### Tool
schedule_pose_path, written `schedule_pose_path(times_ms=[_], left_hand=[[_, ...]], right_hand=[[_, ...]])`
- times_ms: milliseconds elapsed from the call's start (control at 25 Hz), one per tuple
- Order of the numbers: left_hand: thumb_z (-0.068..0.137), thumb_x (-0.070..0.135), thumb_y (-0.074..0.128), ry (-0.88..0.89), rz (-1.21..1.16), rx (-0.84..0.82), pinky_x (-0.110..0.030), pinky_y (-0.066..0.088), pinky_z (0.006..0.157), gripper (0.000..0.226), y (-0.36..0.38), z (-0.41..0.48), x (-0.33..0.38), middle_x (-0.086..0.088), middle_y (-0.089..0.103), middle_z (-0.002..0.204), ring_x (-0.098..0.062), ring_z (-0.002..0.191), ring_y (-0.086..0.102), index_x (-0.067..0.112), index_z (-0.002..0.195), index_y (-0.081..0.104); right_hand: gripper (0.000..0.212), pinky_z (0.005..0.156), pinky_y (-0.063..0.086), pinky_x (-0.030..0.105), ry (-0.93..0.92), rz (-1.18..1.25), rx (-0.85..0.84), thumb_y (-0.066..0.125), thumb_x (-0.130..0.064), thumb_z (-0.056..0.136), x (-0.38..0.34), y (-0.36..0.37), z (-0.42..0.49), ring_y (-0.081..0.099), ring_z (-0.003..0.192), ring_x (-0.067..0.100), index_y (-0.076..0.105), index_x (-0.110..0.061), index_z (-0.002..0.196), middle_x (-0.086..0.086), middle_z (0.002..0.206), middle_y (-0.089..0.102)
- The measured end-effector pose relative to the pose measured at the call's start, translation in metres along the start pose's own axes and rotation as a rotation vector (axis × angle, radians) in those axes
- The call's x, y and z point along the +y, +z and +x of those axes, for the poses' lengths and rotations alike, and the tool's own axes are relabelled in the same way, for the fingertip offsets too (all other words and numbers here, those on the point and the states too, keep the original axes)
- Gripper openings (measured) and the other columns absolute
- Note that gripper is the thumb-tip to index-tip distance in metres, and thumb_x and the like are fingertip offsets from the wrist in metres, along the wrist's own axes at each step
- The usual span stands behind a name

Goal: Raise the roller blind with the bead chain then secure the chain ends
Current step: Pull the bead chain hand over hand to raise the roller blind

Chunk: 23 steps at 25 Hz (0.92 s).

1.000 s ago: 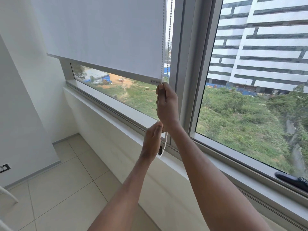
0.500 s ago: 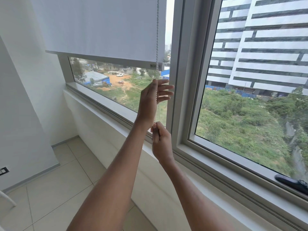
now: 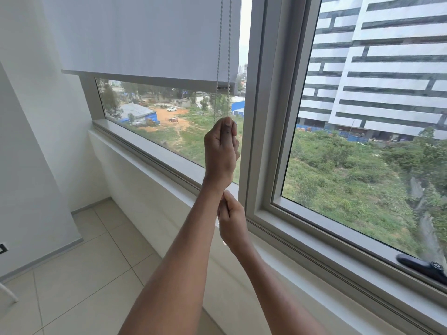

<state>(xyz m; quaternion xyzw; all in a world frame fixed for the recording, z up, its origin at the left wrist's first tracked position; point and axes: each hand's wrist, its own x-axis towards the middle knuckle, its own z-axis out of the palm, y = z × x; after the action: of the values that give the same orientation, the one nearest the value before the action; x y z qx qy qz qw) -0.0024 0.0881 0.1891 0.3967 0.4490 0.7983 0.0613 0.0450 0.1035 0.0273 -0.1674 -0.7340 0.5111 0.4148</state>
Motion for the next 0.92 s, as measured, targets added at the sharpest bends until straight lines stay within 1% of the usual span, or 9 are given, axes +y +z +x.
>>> schedule_pose_path(times_ms=[160, 240, 320, 360, 440, 520, 640, 760, 920], left_hand=[[0.118, 0.026, 0.04, -0.066, 0.061, -0.005, -0.016, 0.023, 0.04, 0.041, -0.01, -0.017, -0.023, 0.014, 0.033, 0.058, -0.001, 0.044, 0.025, 0.02, 0.078, 0.047], [0.118, 0.028, 0.041, -0.082, 0.07, -0.011, -0.016, 0.022, 0.039, 0.041, -0.018, -0.023, -0.03, 0.015, 0.031, 0.056, -0.002, 0.044, 0.023, 0.021, 0.078, 0.046], [0.117, 0.03, 0.041, -0.071, 0.085, -0.013, -0.016, 0.023, 0.039, 0.041, -0.024, -0.026, -0.034, 0.016, 0.031, 0.056, -0.003, 0.044, 0.022, 0.023, 0.077, 0.047], [0.117, 0.03, 0.041, -0.059, 0.095, -0.017, -0.017, 0.023, 0.04, 0.041, -0.027, -0.027, -0.035, 0.016, 0.031, 0.056, -0.003, 0.044, 0.023, 0.023, 0.077, 0.047], [0.117, 0.029, 0.042, -0.048, 0.13, -0.023, -0.021, 0.027, 0.043, 0.042, -0.031, -0.032, -0.04, 0.015, 0.033, 0.056, -0.006, 0.047, 0.027, 0.024, 0.076, 0.049], [0.116, 0.028, 0.043, -0.098, 0.164, -0.011, -0.025, 0.03, 0.045, 0.042, -0.035, -0.042, -0.048, 0.01, 0.04, 0.058, -0.01, 0.05, 0.033, 0.022, 0.077, 0.053], [0.117, 0.028, 0.042, -0.206, 0.131, -0.027, -0.022, 0.024, 0.042, 0.044, -0.039, -0.057, -0.059, 0.011, 0.034, 0.056, -0.008, 0.048, 0.026, 0.023, 0.074, 0.048], [0.117, 0.027, 0.042, -0.216, 0.136, -0.049, -0.017, 0.025, 0.042, 0.041, -0.041, -0.061, -0.059, 0.017, 0.032, 0.055, -0.004, 0.047, 0.025, 0.02, 0.078, 0.047], [0.118, 0.023, 0.04, -0.153, 0.208, -0.097, -0.022, 0.034, 0.047, 0.042, -0.046, -0.06, -0.056, 0.011, 0.037, 0.054, -0.01, 0.048, 0.033, 0.016, 0.077, 0.05]], right_hand=[[0.05, 0.061, 0.035, 0.026, 0.075, -0.059, -0.152, 0.039, -0.01, 0.109, 0.007, -0.011, -0.01, 0.04, 0.057, 0.004, 0.049, -0.044, 0.073, -0.02, 0.062, 0.051], [0.055, 0.069, 0.043, 0.016, 0.056, -0.085, -0.238, 0.038, -0.006, 0.109, 0.008, -0.022, -0.009, 0.057, 0.065, -0.003, 0.055, -0.048, 0.077, -0.027, 0.072, 0.063], [0.065, 0.076, 0.042, 0.011, 0.049, -0.13, -0.239, 0.035, 0.005, 0.103, -0.001, -0.032, -0.002, 0.059, 0.075, -0.013, 0.063, -0.051, 0.087, -0.034, 0.078, 0.064], [0.064, 0.08, 0.045, 0.017, 0.055, -0.116, -0.194, 0.035, 0.008, 0.103, -0.01, -0.036, 0.005, 0.06, 0.076, -0.014, 0.07, -0.044, 0.101, -0.032, 0.084, 0.066], [0.042, 0.082, 0.051, 0.027, 0.023, -0.013, -0.055, 0.037, 0.007, 0.108, -0.038, -0.04, 0.029, 0.064, 0.08, -0.011, 0.071, -0.009, 0.127, -0.014, 0.099, 0.07], [0.033, 0.08, 0.056, 0.023, -0.057, 0.141, 0.01, 0.039, -0.001, 0.113, -0.082, -0.042, 0.057, 0.071, 0.087, -0.002, 0.066, -0.005, 0.132, -0.001, 0.106, 0.074], [0.027, 0.068, 0.058, 0.026, -0.236, 0.264, -0.007, 0.038, -0.013, 0.116, -0.153, -0.042, 0.097, 0.072, 0.075, 0.017, 0.063, -0.011, 0.126, 0.007, 0.102, 0.075], [0.029, 0.045, 0.038, 0.027, -0.284, 0.131, -0.009, 0.042, -0.018, 0.115, -0.186, -0.037, 0.122, 0.046, 0.05, 0.013, 0.067, -0.013, 0.101, 0.0, 0.07, 0.056], [0.036, 0.052, 0.028, 0.035, -0.326, 0.05, 0.087, 0.042, -0.017, 0.115, -0.177, -0.03, 0.128, 0.032, 0.054, 0.017, 0.057, 0.003, 0.089, 0.007, 0.064, 0.04]])
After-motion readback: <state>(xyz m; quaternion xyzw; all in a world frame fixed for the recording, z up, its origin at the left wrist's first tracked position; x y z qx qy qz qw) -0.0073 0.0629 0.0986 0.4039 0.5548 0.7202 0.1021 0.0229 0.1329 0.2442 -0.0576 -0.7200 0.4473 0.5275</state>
